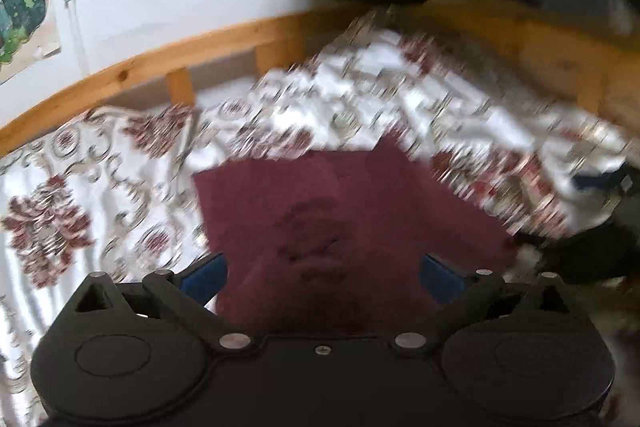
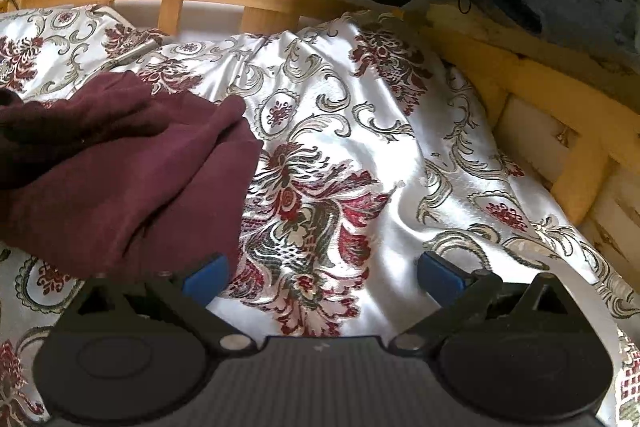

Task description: Fold small clothes

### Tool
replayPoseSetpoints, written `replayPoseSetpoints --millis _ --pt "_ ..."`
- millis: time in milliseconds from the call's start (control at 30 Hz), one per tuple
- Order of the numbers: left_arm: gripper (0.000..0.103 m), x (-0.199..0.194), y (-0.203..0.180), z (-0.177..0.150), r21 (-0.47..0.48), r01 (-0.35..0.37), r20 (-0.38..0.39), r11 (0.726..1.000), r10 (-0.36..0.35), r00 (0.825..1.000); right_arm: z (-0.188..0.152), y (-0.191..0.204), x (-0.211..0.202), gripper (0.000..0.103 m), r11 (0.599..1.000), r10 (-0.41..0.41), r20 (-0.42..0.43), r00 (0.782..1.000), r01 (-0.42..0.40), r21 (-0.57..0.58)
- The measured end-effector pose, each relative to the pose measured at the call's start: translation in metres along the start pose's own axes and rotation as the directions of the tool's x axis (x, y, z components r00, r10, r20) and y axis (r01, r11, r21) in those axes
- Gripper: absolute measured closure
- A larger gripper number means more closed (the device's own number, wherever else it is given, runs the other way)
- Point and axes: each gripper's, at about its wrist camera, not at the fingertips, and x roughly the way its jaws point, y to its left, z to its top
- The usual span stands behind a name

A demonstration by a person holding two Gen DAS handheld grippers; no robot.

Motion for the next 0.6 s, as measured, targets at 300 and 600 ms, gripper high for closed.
replayPoseSetpoints --millis 300,600 --pt "0.001 0.026 0.021 -0.019 -0.098 -0.029 -0.154 0.995 0.014 0.988 0.012 -0.006 -0.011 0.000 0.974 0.216 0.114 0.970 -0.223 0.050" --pt "0.002 0.026 0.030 -0.027 0.005 -0.009 -0.093 1.000 0.010 0.996 0.055 0.002 -0.007 0.000 0.833 0.516 0.088 0.852 -0.523 0.179"
